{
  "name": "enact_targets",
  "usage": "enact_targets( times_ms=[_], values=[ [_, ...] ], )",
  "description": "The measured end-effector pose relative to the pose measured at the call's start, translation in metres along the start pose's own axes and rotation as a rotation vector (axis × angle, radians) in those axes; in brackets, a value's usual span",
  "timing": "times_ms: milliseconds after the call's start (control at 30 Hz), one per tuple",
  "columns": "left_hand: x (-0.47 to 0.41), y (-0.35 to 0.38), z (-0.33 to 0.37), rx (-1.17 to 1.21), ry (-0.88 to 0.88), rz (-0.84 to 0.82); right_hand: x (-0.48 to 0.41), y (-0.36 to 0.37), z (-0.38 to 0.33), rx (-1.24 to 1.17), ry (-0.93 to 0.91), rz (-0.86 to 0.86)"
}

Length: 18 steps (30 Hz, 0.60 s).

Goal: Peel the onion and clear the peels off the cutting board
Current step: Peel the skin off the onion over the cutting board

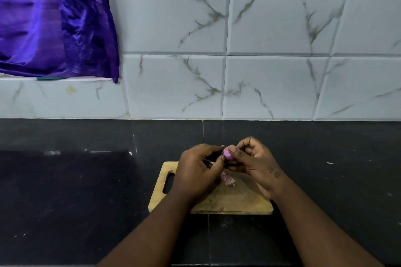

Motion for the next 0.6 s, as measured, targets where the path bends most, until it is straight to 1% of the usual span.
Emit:
enact_targets(
  times_ms=[200,367,600],
  values=[
    [-0.0014,-0.0011,-0.0039,-0.022,-0.005,0.045,0.0012,0.0034,-0.0023,-0.004,-0.009,-0.009],
    [0.0011,0.0002,0.0016,0.018,0.007,-0.002,0.0008,0.0024,-0.0025,-0.019,-0.014,0.000],
    [-0.0002,-0.0009,-0.0011,-0.003,-0.007,0.013,0.0010,0.0011,-0.0013,0.019,0.002,-0.009]
  ],
)
Point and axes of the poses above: each hand's wrist, its own x-axis away from the middle knuckle, its own y-axis out of the palm, z = x × y, the point moved 3 cm from there along -x, towards the middle knuckle, and after that the axes turned 7 degrees about -z, right-handed, at the moved point
